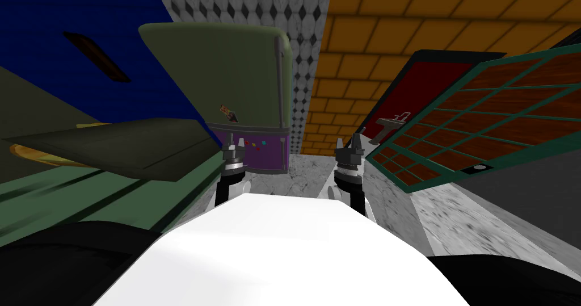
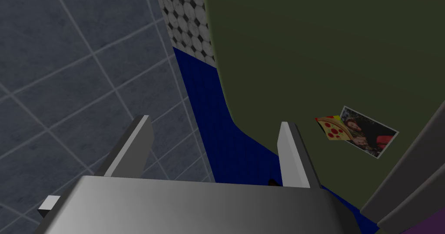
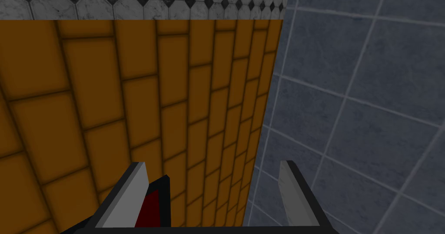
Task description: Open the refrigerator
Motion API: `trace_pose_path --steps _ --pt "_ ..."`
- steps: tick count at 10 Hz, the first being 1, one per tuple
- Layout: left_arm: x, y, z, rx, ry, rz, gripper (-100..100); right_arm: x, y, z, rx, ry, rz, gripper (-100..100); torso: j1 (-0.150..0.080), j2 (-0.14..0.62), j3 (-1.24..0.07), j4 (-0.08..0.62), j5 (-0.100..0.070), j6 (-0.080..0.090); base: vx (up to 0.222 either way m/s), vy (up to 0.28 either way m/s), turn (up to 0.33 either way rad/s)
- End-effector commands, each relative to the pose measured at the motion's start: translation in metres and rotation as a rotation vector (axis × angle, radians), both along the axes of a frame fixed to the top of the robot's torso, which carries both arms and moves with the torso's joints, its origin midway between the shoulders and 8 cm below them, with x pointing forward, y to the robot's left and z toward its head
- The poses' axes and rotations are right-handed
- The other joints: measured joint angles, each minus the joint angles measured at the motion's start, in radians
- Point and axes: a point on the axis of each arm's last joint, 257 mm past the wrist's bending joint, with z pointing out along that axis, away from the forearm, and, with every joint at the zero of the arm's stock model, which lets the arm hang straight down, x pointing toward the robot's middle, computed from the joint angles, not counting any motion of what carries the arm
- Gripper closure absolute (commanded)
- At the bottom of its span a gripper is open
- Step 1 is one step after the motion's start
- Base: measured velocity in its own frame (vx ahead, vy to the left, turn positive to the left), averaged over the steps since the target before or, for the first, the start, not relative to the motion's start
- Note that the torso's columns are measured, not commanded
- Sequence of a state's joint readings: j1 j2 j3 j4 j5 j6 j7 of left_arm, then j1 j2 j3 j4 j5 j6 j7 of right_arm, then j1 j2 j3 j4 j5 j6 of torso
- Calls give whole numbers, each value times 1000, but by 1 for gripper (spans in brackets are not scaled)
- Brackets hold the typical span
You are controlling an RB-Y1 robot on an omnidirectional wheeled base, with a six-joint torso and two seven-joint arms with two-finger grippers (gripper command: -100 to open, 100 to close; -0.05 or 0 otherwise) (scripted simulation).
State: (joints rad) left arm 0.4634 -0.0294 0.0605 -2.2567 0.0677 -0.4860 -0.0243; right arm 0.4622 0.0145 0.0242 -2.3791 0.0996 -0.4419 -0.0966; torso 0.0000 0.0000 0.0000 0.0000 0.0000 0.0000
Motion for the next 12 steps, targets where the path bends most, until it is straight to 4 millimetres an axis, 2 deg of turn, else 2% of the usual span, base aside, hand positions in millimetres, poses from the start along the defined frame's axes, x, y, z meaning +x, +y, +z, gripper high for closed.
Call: trace_pose_path --steps 1,9,10,12 --pt "0 0 0 0 0 0 0 0 0 0 0 0 0 0 0 40 -82 41 0 0 0 0 0" --pt "0 0 0 0 0 0 0 0 0 0 0 0 0 0 0 618 -1234 617 0 0 0 0 0" --pt "2 -2 0 32 13 -21 -100 0 0 0 0 0 0 0 0 691 -1382 691 0 0 29 -18 35" --pt "5 -2 -2 59 37 -47 -100 0 0 0 0 0 0 0 -1 732 -1472 733 0 0 56 -45 60"
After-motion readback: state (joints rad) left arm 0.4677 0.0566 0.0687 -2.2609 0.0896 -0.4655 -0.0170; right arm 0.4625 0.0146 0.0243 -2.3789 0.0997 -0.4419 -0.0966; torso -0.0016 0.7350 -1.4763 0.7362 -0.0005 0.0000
